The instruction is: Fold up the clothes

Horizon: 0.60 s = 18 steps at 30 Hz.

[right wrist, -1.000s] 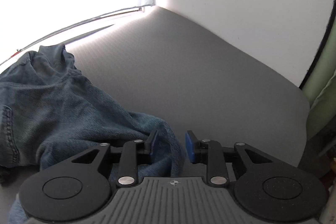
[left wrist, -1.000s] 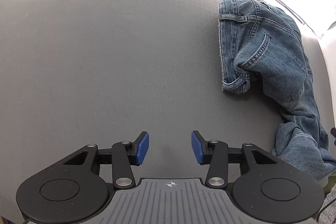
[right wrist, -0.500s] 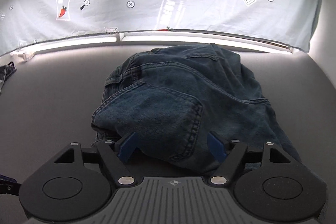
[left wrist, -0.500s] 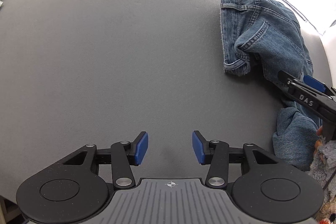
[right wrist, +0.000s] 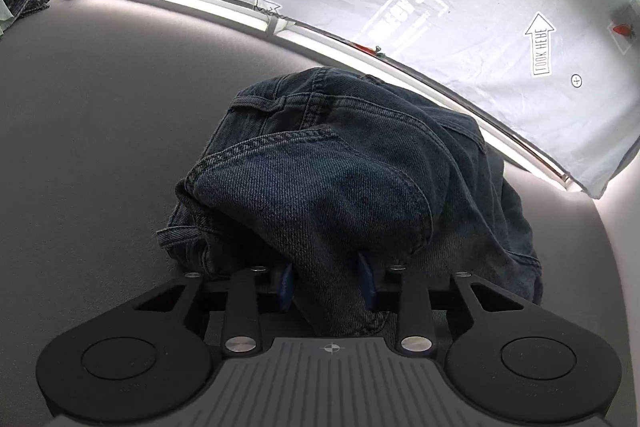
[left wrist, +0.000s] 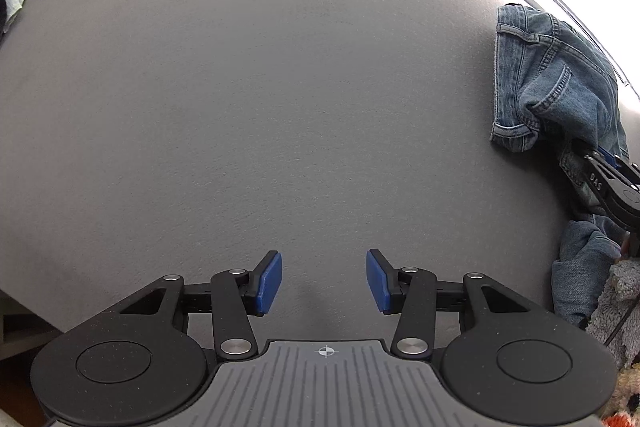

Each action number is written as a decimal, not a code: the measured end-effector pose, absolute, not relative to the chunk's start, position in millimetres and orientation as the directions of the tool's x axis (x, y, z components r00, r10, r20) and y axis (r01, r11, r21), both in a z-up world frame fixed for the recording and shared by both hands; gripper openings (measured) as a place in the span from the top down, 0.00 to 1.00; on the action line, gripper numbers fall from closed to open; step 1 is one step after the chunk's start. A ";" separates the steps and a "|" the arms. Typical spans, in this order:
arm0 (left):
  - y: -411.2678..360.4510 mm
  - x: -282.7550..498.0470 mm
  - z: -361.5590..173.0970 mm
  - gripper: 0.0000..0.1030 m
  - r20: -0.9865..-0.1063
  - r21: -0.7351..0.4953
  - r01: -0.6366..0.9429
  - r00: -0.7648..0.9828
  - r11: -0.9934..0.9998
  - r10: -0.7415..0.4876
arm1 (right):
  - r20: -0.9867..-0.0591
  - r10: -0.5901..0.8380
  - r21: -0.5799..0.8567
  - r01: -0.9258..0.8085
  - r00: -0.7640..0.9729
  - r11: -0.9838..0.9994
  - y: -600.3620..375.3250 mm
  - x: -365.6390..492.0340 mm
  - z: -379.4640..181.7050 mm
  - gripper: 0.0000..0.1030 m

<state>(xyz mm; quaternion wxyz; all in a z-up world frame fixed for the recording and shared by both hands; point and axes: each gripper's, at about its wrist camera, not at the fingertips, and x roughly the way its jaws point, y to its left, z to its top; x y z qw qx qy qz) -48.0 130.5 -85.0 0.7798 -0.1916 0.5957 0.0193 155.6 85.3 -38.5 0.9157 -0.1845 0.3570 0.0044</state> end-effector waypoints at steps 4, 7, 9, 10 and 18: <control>133.1 -41.9 -83.2 0.35 -0.919 -0.335 -0.259 0.300 0.906 -0.254 | -0.627 -0.093 -0.233 -0.072 0.774 0.970 77.5 139.6 -11.3 0.94; 132.2 -29.7 -81.6 0.34 -0.875 -0.449 -0.244 0.316 0.859 -0.368 | -0.613 -0.069 -0.177 -0.052 0.787 0.983 72.8 126.4 5.7 0.95; 129.7 -19.2 -82.9 0.32 -0.843 -0.516 -0.236 0.314 0.824 -0.437 | -0.608 -0.060 -0.152 -0.041 0.792 0.988 68.2 117.2 14.0 0.95; 126.9 -11.4 -84.9 0.30 -0.816 -0.565 -0.237 0.305 0.791 -0.492 | -0.606 -0.056 -0.138 -0.036 0.793 0.990 65.8 112.9 17.6 0.95; 78.5 43.0 -114.6 0.21 -0.570 -0.808 -0.294 0.176 0.510 -0.802 | -0.620 -0.037 -0.014 0.036 0.784 0.999 44.1 86.7 16.8 0.95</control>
